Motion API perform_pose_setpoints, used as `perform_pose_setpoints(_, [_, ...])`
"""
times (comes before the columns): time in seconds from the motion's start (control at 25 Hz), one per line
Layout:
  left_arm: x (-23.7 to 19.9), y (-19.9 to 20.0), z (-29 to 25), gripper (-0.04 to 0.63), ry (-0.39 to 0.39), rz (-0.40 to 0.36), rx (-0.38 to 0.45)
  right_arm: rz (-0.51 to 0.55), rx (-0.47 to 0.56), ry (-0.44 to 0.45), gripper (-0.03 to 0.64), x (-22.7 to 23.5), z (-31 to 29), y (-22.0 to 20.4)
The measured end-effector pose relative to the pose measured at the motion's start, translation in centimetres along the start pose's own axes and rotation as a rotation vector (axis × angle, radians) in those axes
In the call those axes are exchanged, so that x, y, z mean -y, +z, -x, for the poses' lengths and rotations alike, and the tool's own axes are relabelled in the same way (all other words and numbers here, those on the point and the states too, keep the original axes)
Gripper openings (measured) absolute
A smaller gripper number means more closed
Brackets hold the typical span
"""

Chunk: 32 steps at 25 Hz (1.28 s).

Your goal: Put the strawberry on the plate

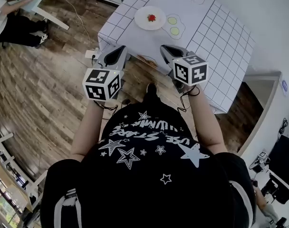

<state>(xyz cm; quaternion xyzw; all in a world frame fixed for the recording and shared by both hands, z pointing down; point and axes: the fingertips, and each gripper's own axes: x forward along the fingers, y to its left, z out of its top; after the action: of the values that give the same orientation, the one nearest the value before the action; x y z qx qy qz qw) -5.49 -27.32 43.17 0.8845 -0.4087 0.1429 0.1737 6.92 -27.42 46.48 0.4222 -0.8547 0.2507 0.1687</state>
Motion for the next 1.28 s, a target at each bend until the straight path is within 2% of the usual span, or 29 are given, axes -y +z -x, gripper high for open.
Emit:
perform_pose_setpoints(0.24, [1.0,-1.3,5.0,0.009,0.000,0.026,0.044,0.025,0.012,-0.024,0.014,-4.3,2.3,-1.5])
perform_pose_setpoints(0.6, [2.6,-5.5,11.4,0.009,-0.051,0.038,0.052,0.009,0.002,-0.104,0.015,-10.6,6.4,-7.0])
perform_pose_setpoints(0.8, [3.9,-7.5,12.5,0.009,-0.115,0.055,0.007,-0.050,-0.019,-0.176,0.015,-11.7,9.0,-9.7])
perform_pose_setpoints(1.0, [6.2,-7.5,12.5,0.009,-0.159,0.041,0.017,-0.064,0.005,-0.241,0.015,-11.1,12.1,-10.2])
perform_pose_setpoints(1.28, [9.8,-6.4,12.0,0.009,-0.176,0.014,0.043,-0.054,0.048,-0.250,0.014,-10.2,15.5,-10.1])
